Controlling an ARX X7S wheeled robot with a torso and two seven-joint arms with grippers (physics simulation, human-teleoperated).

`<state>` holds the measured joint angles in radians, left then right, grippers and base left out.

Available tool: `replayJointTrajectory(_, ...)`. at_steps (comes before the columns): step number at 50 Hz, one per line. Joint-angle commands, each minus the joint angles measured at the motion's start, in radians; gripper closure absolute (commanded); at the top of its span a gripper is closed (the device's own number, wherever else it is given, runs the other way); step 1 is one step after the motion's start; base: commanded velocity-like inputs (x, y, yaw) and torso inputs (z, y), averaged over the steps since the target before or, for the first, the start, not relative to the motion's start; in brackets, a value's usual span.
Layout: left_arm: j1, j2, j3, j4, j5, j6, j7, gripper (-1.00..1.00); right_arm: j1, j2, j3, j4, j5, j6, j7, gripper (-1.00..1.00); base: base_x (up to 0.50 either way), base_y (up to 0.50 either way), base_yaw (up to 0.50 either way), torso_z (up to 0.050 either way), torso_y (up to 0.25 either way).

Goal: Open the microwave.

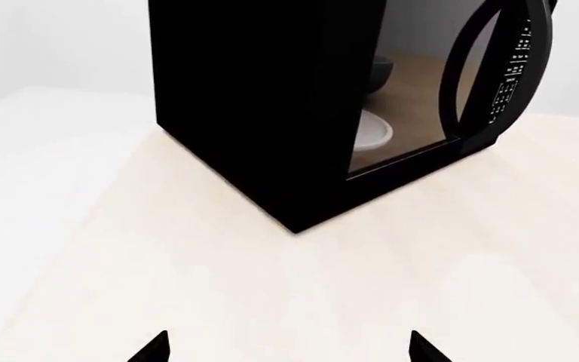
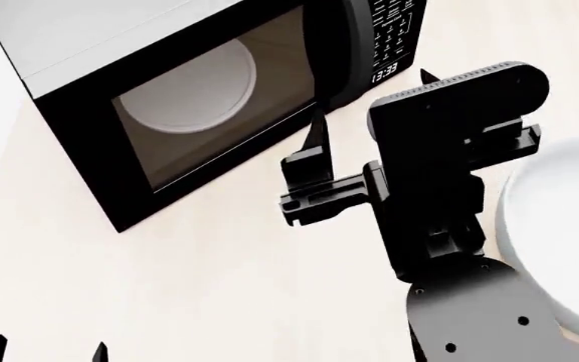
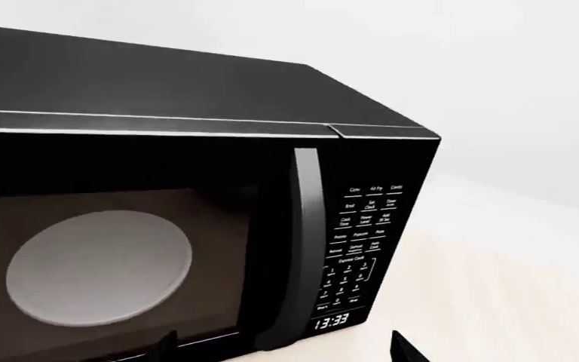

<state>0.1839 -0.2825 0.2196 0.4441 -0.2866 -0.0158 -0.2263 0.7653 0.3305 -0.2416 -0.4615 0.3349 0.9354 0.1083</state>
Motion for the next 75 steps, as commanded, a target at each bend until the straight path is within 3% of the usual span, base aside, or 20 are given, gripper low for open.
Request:
replayJointTrajectory(1,0.001,-0.006,0.001,0.004,-0.007,0.002,-0.005,-1.00,0.108,-0.007,-0.028,0.113,-0.010,0.006,-0.022,-1.00,0.00,0.00,0.00,0.000,0.000)
replayJointTrajectory(51,0.006,-0.023,0.021,0.011,-0.016,0.014,-0.018,-1.00,0.345,-0.082,-0.171,0.605,-0.098,-0.136,-0.090,-1.00,0.00,0.00,0.00,0.000,0.000)
replayJointTrajectory(75,0.006,-0.032,0.024,0.014,-0.024,0.017,-0.027,-1.00,0.324,-0.093,-0.191,0.617,-0.103,-0.134,-0.064,-1.00,0.00,0.00,0.00,0.000,0.000)
